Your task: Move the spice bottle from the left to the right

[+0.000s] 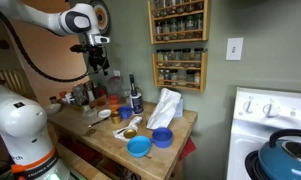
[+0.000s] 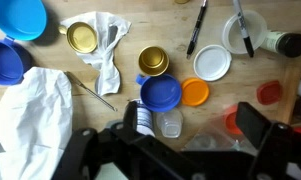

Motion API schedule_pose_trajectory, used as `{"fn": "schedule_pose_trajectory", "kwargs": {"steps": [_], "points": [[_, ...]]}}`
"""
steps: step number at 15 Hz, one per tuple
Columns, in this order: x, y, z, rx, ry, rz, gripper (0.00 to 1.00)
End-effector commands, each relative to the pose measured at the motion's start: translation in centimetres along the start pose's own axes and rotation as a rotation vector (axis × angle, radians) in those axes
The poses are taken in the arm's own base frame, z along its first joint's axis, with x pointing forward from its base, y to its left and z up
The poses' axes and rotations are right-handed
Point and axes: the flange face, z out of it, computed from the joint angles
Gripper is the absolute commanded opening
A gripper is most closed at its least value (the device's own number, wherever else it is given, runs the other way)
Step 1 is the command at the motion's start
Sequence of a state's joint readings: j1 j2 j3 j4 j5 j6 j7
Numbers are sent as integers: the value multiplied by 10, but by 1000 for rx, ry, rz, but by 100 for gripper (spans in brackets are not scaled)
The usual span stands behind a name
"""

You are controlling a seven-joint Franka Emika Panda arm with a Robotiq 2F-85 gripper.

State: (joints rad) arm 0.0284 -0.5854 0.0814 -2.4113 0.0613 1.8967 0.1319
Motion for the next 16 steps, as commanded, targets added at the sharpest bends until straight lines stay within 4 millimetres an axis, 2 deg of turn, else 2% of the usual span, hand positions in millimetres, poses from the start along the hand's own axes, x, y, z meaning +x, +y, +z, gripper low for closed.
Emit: {"fn": "schedule_pose_trajectory", "kwargs": {"steps": [1,12,14,16], "points": [[0,0,-1,0,-1,0,100],[2,-1,-1,5,5,-5,100],[10,-24,3,54,21,-80,100],[12,-59,16,106,11,-197,100]]}}
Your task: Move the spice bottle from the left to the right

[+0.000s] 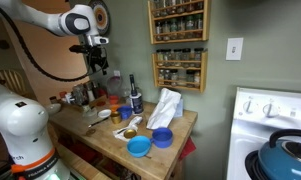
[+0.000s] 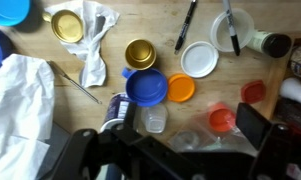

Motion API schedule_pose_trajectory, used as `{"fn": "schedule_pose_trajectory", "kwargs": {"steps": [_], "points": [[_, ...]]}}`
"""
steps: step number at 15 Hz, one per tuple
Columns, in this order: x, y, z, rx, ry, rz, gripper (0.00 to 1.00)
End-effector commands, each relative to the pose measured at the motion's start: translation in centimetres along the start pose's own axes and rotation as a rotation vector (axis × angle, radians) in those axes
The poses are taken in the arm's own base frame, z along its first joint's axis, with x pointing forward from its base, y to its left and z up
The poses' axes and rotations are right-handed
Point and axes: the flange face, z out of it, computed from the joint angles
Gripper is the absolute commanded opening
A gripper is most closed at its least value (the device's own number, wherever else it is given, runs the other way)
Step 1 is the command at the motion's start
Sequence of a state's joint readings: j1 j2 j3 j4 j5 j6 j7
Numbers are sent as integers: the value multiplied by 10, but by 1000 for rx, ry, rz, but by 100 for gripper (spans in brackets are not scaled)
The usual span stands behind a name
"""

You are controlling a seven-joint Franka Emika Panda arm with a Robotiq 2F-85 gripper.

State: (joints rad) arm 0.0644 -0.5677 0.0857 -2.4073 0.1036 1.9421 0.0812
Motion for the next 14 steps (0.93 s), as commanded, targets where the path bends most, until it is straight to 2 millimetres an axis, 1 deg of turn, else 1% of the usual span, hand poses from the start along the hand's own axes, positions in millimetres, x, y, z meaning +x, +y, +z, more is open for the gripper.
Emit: {"fn": "schedule_pose_trajectory", "kwargs": {"steps": [1,3,4,5,6,7,8,11,12,13,14], "points": [[10,-58,27,85,-26,-173,100],[13,-87,46,124,-34,-272,100],[15,-97,53,151,-36,-295,100],[18,-100,56,199,-30,-322,100],[8,-93,47,132,-27,-272,100],[10,-99,53,154,-30,-295,100],[13,-101,57,165,-33,-306,100],[18,-99,56,177,-31,-313,100],[21,-105,65,182,-42,-332,100],[24,-113,84,140,-59,-329,100],[24,-117,92,111,-65,-330,100]]}}
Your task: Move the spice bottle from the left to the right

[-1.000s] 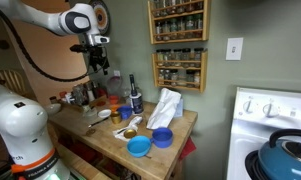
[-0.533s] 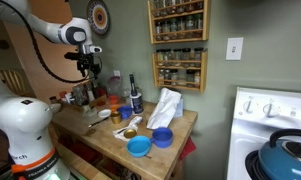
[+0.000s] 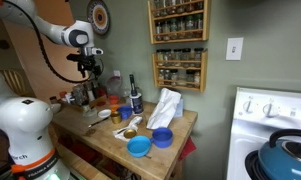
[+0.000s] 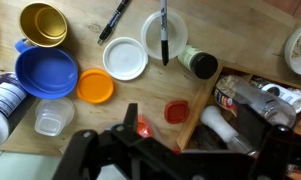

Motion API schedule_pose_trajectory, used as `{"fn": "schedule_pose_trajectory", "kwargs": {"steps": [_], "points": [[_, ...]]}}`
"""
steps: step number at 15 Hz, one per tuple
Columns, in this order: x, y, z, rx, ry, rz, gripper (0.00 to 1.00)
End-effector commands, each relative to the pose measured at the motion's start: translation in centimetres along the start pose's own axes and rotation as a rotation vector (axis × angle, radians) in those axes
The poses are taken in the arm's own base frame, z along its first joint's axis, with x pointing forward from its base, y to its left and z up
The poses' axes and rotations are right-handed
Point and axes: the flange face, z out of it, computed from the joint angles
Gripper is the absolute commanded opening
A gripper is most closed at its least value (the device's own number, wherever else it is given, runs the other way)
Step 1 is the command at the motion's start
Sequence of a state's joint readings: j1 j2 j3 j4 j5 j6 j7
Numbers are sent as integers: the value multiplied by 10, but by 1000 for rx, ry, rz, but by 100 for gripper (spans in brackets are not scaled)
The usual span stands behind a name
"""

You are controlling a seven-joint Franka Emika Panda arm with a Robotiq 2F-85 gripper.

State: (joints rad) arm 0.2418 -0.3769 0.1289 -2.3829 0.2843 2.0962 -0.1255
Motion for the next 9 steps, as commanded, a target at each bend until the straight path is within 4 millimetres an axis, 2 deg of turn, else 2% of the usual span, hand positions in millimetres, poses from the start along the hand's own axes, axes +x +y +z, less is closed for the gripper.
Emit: {"fn": "schedule_pose_trajectory", "kwargs": {"steps": [1,4,7,9], "points": [[12,-9,44,-92,-45,-6,100],[20,-16,73,-129,-74,-20,100],[19,-48,96,-96,-99,-54,100],[13,-61,107,-87,-107,-41,100]]}}
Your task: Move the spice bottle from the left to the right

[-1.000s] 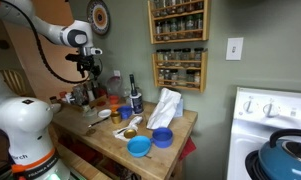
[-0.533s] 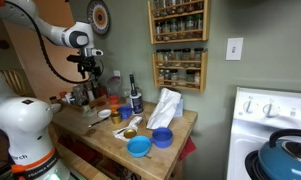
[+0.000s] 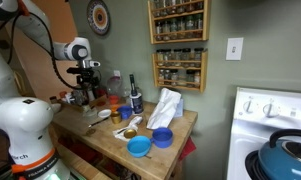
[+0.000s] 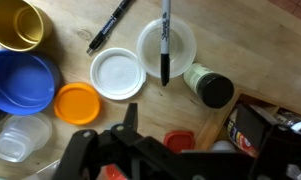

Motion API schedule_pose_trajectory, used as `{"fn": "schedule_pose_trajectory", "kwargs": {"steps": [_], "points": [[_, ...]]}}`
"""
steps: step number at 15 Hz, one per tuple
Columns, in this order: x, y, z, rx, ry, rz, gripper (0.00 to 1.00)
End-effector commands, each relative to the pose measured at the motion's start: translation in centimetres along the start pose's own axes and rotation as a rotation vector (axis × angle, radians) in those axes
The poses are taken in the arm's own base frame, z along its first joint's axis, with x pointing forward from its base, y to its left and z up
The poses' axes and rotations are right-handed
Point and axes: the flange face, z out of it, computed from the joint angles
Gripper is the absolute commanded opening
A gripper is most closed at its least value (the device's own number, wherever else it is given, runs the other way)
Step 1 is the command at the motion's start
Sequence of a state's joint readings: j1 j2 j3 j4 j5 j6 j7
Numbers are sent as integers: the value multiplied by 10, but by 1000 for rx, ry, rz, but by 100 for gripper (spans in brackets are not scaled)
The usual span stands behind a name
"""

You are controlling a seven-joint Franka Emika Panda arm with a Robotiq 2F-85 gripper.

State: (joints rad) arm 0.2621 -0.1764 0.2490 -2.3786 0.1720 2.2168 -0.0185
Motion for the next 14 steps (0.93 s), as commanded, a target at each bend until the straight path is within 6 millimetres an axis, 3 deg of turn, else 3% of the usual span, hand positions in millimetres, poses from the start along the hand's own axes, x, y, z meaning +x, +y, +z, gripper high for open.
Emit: {"fn": "schedule_pose_trajectory", "kwargs": {"steps": [1,5,6,7,10,14], "points": [[-3,-29,16,20,-15,28,100],[-6,-51,30,62,2,32,100],[-3,-58,26,152,25,-46,100],[-3,-49,21,75,-1,6,100],[-2,-58,23,131,12,-37,100],[16,-76,50,52,17,18,100]]}}
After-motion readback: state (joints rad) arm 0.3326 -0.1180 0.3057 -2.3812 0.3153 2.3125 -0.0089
